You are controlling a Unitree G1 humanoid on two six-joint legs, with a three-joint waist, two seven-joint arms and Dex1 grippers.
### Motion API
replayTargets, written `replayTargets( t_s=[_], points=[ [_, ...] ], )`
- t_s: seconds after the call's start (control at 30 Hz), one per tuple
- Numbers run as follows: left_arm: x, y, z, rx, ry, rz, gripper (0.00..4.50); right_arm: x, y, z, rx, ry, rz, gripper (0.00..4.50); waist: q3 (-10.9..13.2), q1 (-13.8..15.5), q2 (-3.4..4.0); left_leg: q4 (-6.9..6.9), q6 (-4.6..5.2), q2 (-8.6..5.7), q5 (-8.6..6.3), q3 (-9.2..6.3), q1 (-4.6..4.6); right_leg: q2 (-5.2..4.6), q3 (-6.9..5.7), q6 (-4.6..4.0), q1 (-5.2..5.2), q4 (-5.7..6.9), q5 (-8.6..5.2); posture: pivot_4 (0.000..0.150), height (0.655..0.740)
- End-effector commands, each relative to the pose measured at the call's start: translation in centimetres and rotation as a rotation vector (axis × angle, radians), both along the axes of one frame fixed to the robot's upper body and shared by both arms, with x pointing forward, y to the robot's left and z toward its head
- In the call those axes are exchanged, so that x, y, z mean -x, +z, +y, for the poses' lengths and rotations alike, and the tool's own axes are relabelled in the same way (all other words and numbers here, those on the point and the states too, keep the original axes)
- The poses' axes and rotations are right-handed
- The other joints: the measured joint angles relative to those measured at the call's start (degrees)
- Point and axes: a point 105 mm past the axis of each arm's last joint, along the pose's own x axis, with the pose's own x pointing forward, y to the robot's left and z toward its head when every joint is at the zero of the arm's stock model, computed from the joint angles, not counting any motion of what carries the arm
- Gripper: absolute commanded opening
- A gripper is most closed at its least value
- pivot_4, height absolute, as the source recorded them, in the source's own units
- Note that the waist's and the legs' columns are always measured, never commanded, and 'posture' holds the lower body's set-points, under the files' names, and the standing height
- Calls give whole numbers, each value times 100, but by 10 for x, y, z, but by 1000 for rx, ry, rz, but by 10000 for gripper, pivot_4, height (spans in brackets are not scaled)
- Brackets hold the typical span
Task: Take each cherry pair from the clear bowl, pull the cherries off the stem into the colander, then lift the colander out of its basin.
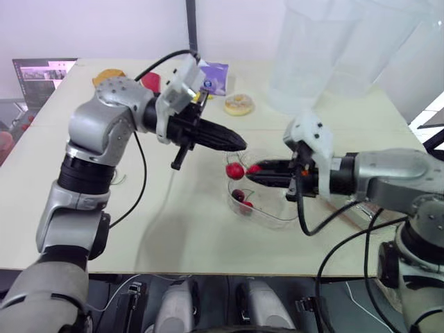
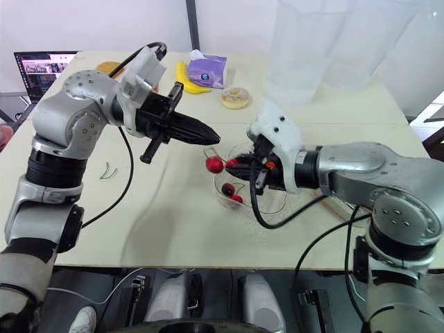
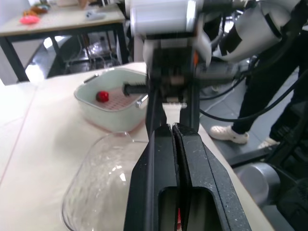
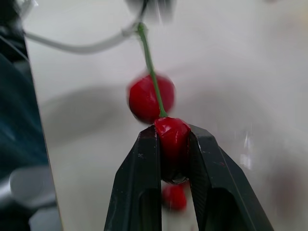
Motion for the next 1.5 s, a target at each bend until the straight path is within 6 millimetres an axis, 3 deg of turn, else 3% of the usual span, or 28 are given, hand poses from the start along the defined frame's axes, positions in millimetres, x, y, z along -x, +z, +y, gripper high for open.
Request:
replayTargets(
  t_s=[0.03, 0.57, 0.67, 0.8, 1.43, 1.5],
  points=[
    [5, 12, 2, 35, -9, -39, 0, 2, 6, -8, -19, -32, -29, 3651, 0, -14, 0, 0, 0, 0, 0, 0, 0, 0, 0, 0, 0, 1, 0, 1500, 7400],
    [-1, 8, 6, 62, 12, 71, 0, 4, 13, -13, -21, -51, -73, 3651, 0, -15, 1, 0, -1, 3, 0, -1, 2, 5, 0, 0, 0, 2, 0, 1500, 7400],
    [-3, 2, 5, 41, 23, 89, 9125, 4, 17, -12, -15, -44, -85, 3516, 0, -17, 1, 0, -1, 3, 0, -1, 2, 5, -1, 0, -1, 3, 0, 1500, 7400],
    [-1, -6, 2, 26, 7, 119, 29216, 4, 20, -10, -5, -32, -98, 3516, 0, -17, 1, -1, 0, 3, 0, -1, 1, 5, 0, 0, -2, 2, 0, 1500, 7400],
    [0, -24, -22, 30, -20, 180, 29216, 3, 31, 3, 16, 13, -135, 3516, 0, -15, 1, -1, 0, 3, 0, -1, 1, 3, 0, 0, -1, 2, 0, 1500, 7400],
    [-2, -25, -22, 26, -16, 184, 24258, 3, 32, 4, 13, 13, -136, 3516, 0, -16, 1, -1, 0, 3, 0, -1, 1, 3, 0, 0, -1, 2, 0, 1500, 7400]
  ],
)
